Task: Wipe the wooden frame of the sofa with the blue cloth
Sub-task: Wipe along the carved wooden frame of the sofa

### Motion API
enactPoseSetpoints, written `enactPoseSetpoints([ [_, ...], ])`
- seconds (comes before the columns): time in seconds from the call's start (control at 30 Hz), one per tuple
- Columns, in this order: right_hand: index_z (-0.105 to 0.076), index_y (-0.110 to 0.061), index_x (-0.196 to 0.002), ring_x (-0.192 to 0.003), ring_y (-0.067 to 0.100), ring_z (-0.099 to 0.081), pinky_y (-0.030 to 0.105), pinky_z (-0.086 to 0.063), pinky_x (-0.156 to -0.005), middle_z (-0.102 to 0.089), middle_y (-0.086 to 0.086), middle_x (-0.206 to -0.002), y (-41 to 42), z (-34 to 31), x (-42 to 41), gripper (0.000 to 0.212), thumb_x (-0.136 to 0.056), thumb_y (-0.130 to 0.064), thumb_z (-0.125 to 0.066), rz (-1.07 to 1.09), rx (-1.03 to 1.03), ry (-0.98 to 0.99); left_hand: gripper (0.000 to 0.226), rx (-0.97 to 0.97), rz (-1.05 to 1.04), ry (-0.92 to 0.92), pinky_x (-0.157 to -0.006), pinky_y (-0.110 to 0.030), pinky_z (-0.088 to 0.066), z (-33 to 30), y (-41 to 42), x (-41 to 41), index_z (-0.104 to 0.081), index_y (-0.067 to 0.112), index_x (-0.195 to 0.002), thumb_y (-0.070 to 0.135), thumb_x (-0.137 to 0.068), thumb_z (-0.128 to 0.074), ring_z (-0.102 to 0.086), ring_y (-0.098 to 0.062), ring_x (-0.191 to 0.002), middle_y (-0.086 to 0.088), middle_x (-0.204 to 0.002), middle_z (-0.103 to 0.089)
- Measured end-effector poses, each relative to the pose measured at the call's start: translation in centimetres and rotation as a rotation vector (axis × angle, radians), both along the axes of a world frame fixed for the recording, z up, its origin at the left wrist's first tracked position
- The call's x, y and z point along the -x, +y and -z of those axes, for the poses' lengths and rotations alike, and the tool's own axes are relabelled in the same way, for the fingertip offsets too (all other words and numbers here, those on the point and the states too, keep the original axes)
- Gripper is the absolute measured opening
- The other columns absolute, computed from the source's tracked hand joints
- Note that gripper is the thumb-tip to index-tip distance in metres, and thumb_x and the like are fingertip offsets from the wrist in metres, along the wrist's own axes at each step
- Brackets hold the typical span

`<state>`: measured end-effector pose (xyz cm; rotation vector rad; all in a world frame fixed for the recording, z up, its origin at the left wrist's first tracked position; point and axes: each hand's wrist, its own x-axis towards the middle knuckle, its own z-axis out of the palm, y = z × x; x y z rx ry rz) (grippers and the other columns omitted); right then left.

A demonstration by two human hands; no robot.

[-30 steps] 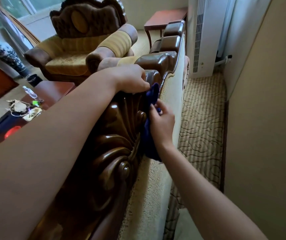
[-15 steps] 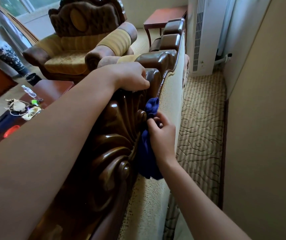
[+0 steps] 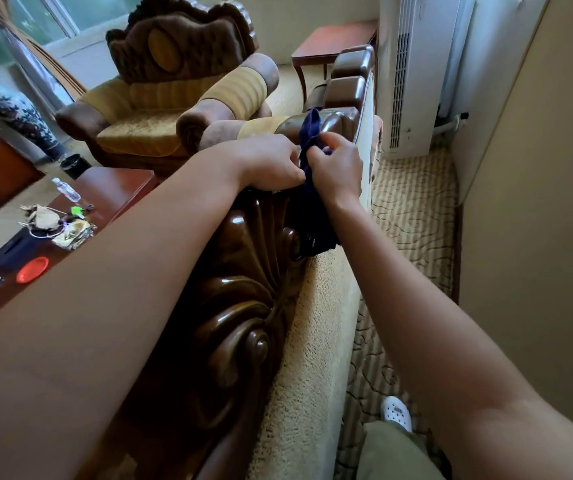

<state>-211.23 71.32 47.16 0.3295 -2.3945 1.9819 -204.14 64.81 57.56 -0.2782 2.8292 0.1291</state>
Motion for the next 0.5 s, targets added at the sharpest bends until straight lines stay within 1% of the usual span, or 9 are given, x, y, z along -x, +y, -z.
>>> enactPoseSetpoints([
  [0.07, -0.068, -0.020, -0.093, -0.082, 0.023, -0.058, 0.030, -0.041, -0.067, -0.061, 0.007, -0.083, 0.3, 1.1, -1.4, 0.018, -0.084, -0.021, -0.054, 0.004, 0.006, 0.028, 0.022, 0.011, -0.004, 0.012, -0.060, -0.020, -0.040, 0.0, -0.1, 0.0, -0.050, 0.023, -0.072, 0.025, -0.093, -0.049, -0.050, -0.008, -0.067, 0.002, -0.073, -0.053],
  [0.13, -0.067, -0.020, -0.091, -0.080, 0.024, -0.057, 0.031, -0.039, -0.067, -0.059, 0.010, -0.080, 0.7, 2.9, -4.1, 0.016, -0.081, -0.024, -0.054, 0.001, 0.051, 0.012, 0.022, 0.029, -0.006, 0.023, -0.060, -0.020, -0.040, 0.1, -0.2, 0.1, -0.051, 0.023, -0.071, 0.025, -0.092, -0.050, -0.051, -0.008, -0.066, 0.002, -0.072, -0.054],
  [0.2, -0.066, -0.021, -0.088, -0.079, 0.024, -0.057, 0.034, -0.040, -0.069, -0.060, 0.010, -0.078, 1.3, 4.3, -6.7, 0.021, -0.076, -0.029, -0.051, -0.004, 0.115, -0.014, 0.019, 0.040, -0.010, 0.029, -0.059, -0.021, -0.041, 0.3, -0.2, 0.2, -0.052, 0.023, -0.073, 0.026, -0.092, -0.050, -0.051, -0.009, -0.067, 0.002, -0.073, -0.055],
  [0.27, -0.066, -0.023, -0.085, -0.078, 0.023, -0.057, 0.034, -0.041, -0.069, -0.061, 0.010, -0.078, 1.6, 4.9, -7.6, 0.021, -0.075, -0.030, -0.049, 0.002, 0.131, -0.025, 0.017, 0.037, -0.015, 0.030, -0.058, -0.022, -0.041, 0.4, -0.3, 0.3, -0.052, 0.023, -0.075, 0.028, -0.092, -0.051, -0.051, -0.009, -0.068, 0.002, -0.075, -0.054],
  [0.33, -0.066, -0.023, -0.090, -0.079, 0.022, -0.057, 0.031, -0.039, -0.064, -0.061, 0.009, -0.082, 1.4, 4.5, -7.1, 0.019, -0.079, -0.028, -0.052, 0.013, 0.088, -0.006, 0.018, 0.027, -0.015, 0.025, -0.058, -0.022, -0.041, 0.4, -0.4, 0.3, -0.052, 0.024, -0.074, 0.027, -0.092, -0.051, -0.052, -0.010, -0.070, 0.002, -0.075, -0.055],
  [0.4, -0.067, -0.021, -0.099, -0.082, 0.021, -0.057, 0.028, -0.034, -0.063, -0.061, 0.008, -0.088, 0.8, 3.6, -5.6, 0.018, -0.084, -0.022, -0.055, 0.023, 0.039, 0.025, 0.015, 0.020, -0.017, 0.025, -0.059, -0.021, -0.041, 0.3, -0.5, 0.2, -0.055, 0.023, -0.078, 0.026, -0.092, -0.050, -0.053, -0.012, -0.073, 0.002, -0.076, -0.055],
  [0.43, -0.067, -0.020, -0.099, -0.083, 0.021, -0.057, 0.028, -0.033, -0.064, -0.062, 0.008, -0.090, 0.5, 3.2, -4.7, 0.018, -0.085, -0.021, -0.056, 0.029, 0.028, 0.031, 0.013, 0.018, -0.018, 0.025, -0.060, -0.021, -0.040, 0.3, -0.5, 0.2, -0.057, 0.021, -0.083, 0.025, -0.093, -0.049, -0.053, -0.013, -0.075, 0.002, -0.077, -0.054],
  [0.5, -0.067, -0.020, -0.094, -0.085, 0.023, -0.058, 0.028, -0.035, -0.064, -0.063, 0.008, -0.090, -0.1, 1.9, -2.5, 0.016, -0.085, -0.020, -0.054, 0.037, 0.017, 0.030, 0.014, 0.002, -0.021, 0.015, -0.060, -0.020, -0.039, 0.2, -0.6, 0.1, -0.059, 0.019, -0.089, 0.024, -0.094, -0.047, -0.053, -0.014, -0.077, 0.003, -0.079, -0.054],
])
